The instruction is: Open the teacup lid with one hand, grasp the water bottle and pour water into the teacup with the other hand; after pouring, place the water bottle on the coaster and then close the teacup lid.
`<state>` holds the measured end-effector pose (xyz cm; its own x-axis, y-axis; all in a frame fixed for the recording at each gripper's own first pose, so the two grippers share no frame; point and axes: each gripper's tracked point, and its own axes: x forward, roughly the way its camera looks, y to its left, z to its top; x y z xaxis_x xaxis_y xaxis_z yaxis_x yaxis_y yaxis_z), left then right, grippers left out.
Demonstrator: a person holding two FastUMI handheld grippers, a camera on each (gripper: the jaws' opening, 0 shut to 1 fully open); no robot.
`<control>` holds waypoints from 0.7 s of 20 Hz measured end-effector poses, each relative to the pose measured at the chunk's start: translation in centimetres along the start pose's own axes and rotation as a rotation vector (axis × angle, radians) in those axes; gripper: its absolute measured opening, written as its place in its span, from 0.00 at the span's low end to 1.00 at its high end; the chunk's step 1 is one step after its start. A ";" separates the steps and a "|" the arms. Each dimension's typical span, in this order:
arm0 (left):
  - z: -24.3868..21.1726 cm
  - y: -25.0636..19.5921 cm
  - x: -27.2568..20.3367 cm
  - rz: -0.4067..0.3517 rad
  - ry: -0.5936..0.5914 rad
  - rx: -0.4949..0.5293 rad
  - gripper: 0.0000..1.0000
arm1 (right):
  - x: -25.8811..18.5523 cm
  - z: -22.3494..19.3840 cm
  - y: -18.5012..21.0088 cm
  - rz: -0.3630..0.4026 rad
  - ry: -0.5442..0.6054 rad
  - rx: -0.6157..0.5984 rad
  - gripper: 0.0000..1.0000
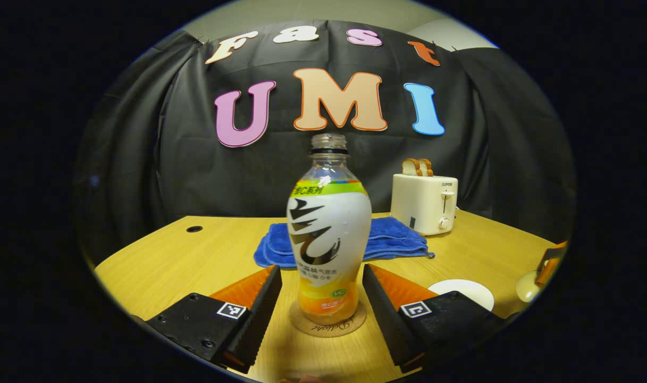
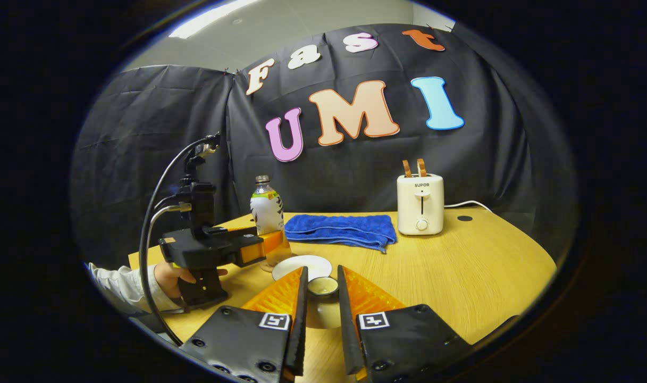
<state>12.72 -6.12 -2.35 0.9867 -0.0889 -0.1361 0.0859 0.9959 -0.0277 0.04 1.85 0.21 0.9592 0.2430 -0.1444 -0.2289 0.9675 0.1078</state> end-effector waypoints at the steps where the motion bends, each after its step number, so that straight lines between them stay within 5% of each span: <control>1: 0.6 0.1 -0.9 0.004 -0.019 0.003 0.90 | 0.4 0.3 0.2 0.007 -0.003 0.008 0.31; 14: 1.7 3.4 -9.2 0.088 -0.088 -0.016 0.89 | 6.1 3.0 3.5 0.086 -0.073 -0.066 0.33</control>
<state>4.13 -1.89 0.48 0.9987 0.0009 -0.0511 -0.0027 0.9994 -0.0350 5.62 6.52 2.62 0.9444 0.3223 -0.0652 -0.3194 0.9462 0.0512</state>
